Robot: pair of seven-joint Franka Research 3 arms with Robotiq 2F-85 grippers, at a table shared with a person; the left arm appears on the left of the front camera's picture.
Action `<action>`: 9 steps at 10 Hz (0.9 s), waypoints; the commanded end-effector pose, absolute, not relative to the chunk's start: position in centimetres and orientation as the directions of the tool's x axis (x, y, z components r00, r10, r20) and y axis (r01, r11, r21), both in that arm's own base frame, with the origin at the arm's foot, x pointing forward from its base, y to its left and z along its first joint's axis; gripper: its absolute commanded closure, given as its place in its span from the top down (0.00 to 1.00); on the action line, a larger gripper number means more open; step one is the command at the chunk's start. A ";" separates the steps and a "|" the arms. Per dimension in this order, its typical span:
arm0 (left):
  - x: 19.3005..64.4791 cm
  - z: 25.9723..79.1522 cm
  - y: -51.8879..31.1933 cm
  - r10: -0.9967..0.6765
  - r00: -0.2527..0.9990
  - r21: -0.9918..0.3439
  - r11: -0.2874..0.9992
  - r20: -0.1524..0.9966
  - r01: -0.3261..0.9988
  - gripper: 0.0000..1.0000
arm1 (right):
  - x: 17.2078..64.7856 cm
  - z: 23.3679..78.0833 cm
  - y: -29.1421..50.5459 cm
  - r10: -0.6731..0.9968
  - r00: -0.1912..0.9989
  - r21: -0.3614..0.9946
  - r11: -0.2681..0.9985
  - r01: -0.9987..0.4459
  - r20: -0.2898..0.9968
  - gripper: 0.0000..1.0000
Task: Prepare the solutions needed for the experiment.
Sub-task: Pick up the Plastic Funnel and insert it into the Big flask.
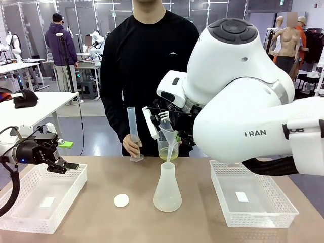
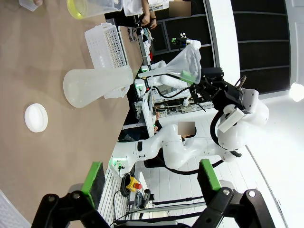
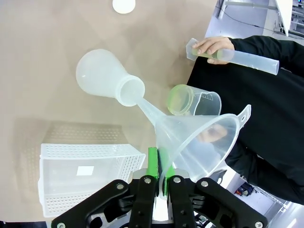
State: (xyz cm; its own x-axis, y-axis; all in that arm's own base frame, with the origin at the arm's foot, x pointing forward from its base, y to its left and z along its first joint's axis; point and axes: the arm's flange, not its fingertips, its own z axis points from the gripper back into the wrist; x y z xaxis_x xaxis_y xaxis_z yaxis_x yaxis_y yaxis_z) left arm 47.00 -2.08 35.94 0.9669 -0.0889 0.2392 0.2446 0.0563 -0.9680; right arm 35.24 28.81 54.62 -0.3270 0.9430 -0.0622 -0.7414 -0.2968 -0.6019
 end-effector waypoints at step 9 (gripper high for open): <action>47.0 36.1 -2.1 -0.093 0.964 -0.965 0.058 0.250 0.256 1.00 | 36.7 50.3 29.4 0.960 -0.271 -0.597 -0.254 -0.761 -0.062 0.04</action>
